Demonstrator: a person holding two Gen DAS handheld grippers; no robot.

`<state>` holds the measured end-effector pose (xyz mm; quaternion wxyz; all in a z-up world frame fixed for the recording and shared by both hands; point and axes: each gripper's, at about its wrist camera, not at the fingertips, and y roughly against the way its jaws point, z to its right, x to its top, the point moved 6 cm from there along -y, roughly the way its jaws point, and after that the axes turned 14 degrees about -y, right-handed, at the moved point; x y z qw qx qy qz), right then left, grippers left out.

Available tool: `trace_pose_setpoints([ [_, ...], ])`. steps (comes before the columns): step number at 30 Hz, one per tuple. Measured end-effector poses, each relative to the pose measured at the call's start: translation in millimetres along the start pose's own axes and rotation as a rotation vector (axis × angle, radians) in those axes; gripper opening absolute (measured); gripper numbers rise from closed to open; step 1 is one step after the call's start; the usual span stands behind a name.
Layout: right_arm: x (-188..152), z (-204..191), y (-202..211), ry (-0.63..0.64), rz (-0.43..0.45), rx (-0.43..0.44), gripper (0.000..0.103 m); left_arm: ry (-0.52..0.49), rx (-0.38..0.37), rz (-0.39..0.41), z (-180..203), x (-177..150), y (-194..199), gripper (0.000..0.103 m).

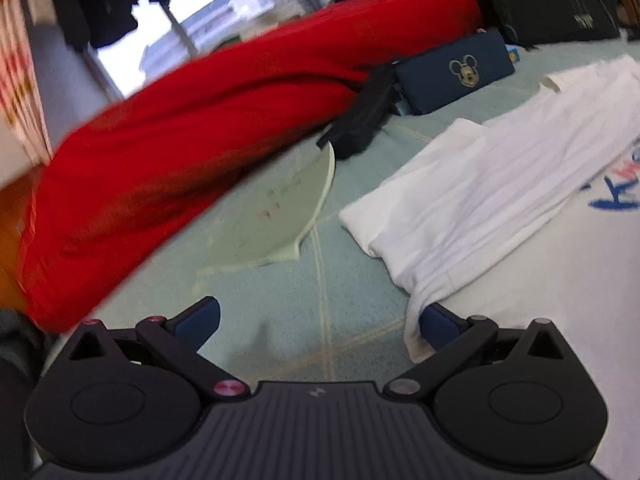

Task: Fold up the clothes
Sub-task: 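Carry the held sleeve across the shirt body with the right gripper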

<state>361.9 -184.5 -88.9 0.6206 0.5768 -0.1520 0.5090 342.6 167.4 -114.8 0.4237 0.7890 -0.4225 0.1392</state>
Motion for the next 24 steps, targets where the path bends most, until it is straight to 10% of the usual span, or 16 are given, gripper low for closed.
trace_pose_setpoints([
  [14, -7.5, -41.5, -68.0, 0.672, -0.049, -0.136, 0.049, -0.004, -0.170, 0.105, 12.3, 3.1, 57.5, 0.102],
  [17, -12.5, -45.9, -68.6, 0.691, -0.095, -0.088, 0.011, -0.013, -0.188, 0.124, 21.5, 9.3, 59.5, 0.102],
  [24, -15.6, -46.6, -43.7, 0.673, -0.095, -0.060, 0.009, -0.049, -0.192, 0.148, 27.3, 14.0, 68.2, 0.102],
])
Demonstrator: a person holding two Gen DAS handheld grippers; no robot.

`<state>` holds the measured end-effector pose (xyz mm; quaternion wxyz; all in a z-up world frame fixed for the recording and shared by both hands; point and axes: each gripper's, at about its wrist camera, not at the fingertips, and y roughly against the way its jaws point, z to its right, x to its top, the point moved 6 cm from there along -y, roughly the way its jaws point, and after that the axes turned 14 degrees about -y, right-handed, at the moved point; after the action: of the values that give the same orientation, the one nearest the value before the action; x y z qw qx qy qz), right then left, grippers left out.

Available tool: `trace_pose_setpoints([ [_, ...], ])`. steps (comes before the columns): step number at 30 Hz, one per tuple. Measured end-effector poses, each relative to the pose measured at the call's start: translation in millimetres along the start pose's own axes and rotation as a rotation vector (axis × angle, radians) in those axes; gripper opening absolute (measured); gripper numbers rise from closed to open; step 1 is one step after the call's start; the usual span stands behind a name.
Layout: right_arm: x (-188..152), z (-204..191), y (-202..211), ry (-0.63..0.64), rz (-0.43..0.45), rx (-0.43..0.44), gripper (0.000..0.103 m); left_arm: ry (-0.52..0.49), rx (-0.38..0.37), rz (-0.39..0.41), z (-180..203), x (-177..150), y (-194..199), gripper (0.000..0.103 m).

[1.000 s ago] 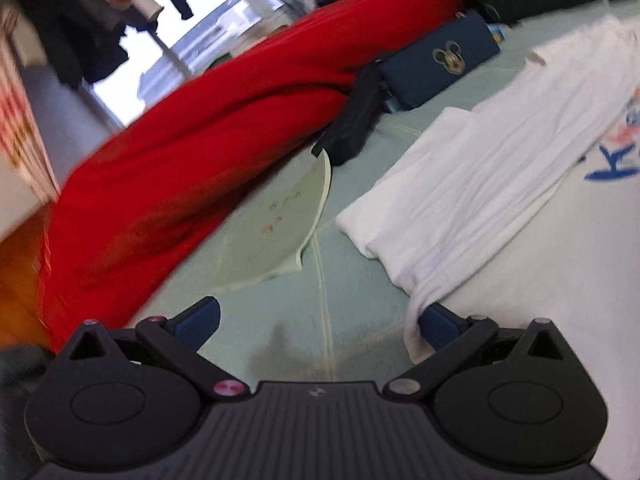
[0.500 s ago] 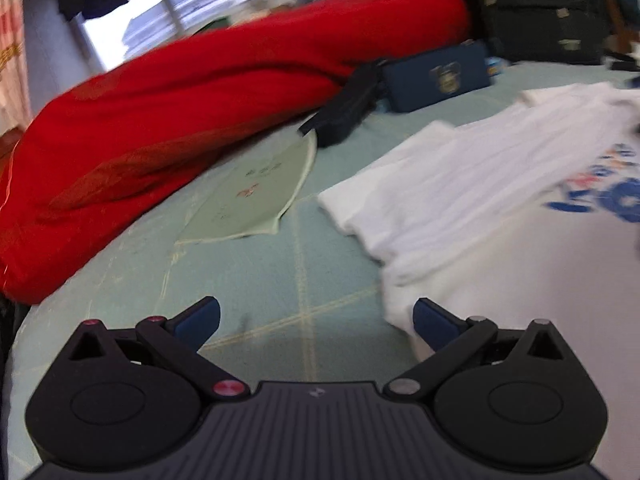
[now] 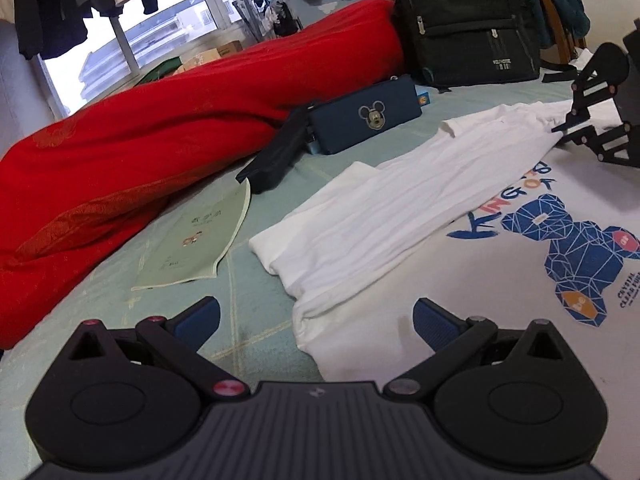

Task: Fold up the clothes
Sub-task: 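Carry the held sleeve across the shirt body with the right gripper, then lower the sleeve onto the shirt body and open the right gripper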

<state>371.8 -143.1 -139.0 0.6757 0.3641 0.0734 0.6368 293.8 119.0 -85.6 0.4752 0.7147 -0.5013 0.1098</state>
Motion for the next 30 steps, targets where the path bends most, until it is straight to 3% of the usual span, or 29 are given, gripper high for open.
trace_pose_setpoints([
  [6, -4.4, -2.1, 7.6, 0.003, -0.013, -0.002, 0.013, -0.021, -0.007, 0.012, 2.0, 4.0, 6.7, 0.102],
  [11, -8.7, 11.4, 28.5, -0.091, -0.002, 0.006, 0.034, -0.002, 0.002, 0.034, -8.5, 13.0, 6.7, 0.102],
  [16, -13.2, 40.4, 54.8, -0.368, 0.028, 0.094, 0.042, 0.036, 0.038, 0.040, -25.1, 34.3, -26.2, 0.102],
  [19, -18.3, 55.7, 59.7, -0.567, 0.037, 0.149, 0.045, 0.057, 0.014, 0.017, -22.2, 37.5, -66.1, 0.102],
  [24, -26.5, 72.9, 51.7, -0.895, 0.055, 0.270, 0.048, 0.080, -0.031, -0.078, -9.1, 4.3, -87.4, 0.102],
  [26, -25.5, 82.4, 45.5, -1.004, 0.080, 0.309, 0.048, 0.140, -0.057, -0.098, -14.5, -9.0, -83.6, 0.102],
  [30, -16.5, 100.9, 1.2, -1.185, 0.105, 0.351, 0.054, 0.211, -0.099, -0.129, -25.6, -21.6, -80.7, 0.103],
])
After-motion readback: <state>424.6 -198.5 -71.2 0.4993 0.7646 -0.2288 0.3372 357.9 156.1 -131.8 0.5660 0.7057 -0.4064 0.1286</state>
